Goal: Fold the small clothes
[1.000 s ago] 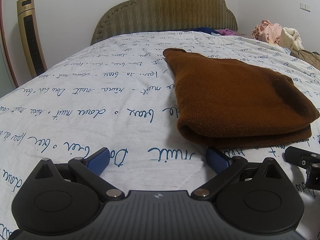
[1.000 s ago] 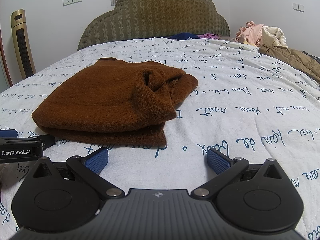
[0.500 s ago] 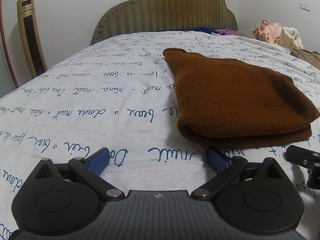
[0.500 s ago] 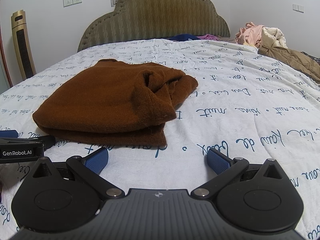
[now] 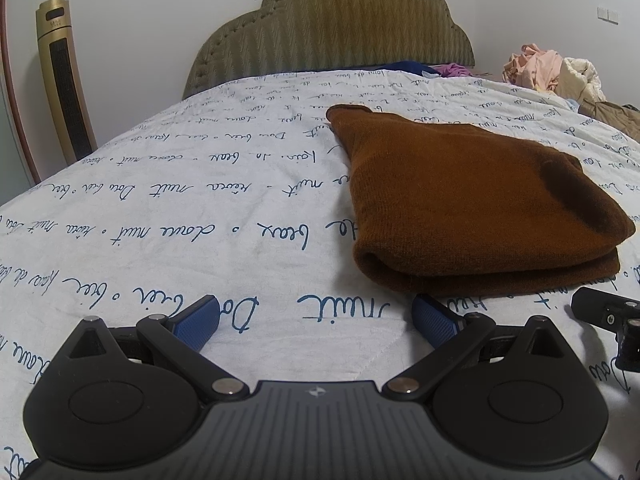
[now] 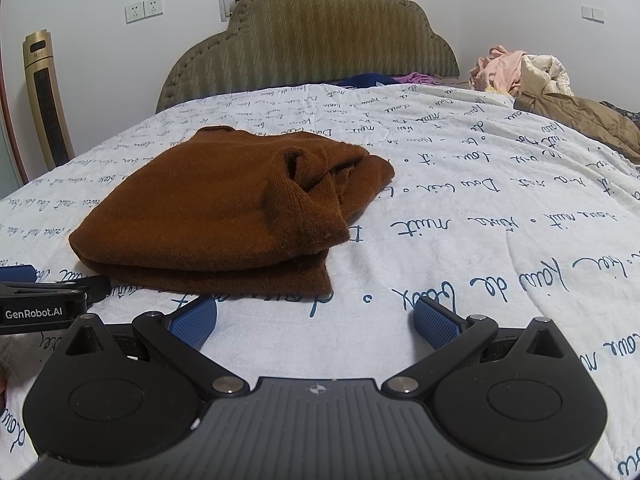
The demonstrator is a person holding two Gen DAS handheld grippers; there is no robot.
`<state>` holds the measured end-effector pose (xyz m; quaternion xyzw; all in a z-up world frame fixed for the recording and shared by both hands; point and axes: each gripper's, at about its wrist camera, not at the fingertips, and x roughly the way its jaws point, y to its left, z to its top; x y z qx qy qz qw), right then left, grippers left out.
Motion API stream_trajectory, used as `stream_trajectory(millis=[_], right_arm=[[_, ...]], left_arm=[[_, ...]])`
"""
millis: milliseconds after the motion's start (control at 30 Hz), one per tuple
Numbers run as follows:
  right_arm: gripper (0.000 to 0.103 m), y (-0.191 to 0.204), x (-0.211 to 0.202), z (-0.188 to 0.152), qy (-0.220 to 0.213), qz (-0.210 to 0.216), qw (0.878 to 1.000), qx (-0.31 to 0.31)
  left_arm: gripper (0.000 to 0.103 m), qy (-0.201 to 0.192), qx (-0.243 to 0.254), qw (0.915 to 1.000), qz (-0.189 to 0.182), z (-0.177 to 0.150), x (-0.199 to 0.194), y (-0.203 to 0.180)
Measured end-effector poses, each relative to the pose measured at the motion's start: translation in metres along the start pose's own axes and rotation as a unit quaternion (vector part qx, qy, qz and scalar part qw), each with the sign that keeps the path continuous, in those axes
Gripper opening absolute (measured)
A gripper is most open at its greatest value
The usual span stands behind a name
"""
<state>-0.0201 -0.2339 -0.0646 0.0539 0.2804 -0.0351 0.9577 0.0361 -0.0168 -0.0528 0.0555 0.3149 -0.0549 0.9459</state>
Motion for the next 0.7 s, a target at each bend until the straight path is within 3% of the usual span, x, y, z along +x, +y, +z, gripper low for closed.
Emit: stream_trajectory(millis=[500,700], right_arm=[[0.103,0.020,-0.039,0.017,-0.005,0.005,0.999,-0.049],[0.103,0.009,-0.033,0.014,0.016,0.034,0.999,-0.014]], left_arm=[[0.103,0.006,0.007,0.9999,0.011,0.007,-0.030,0.009],[0.103,0.007,0.006,0.9997,0.024,0.008,-0.034,0.014]])
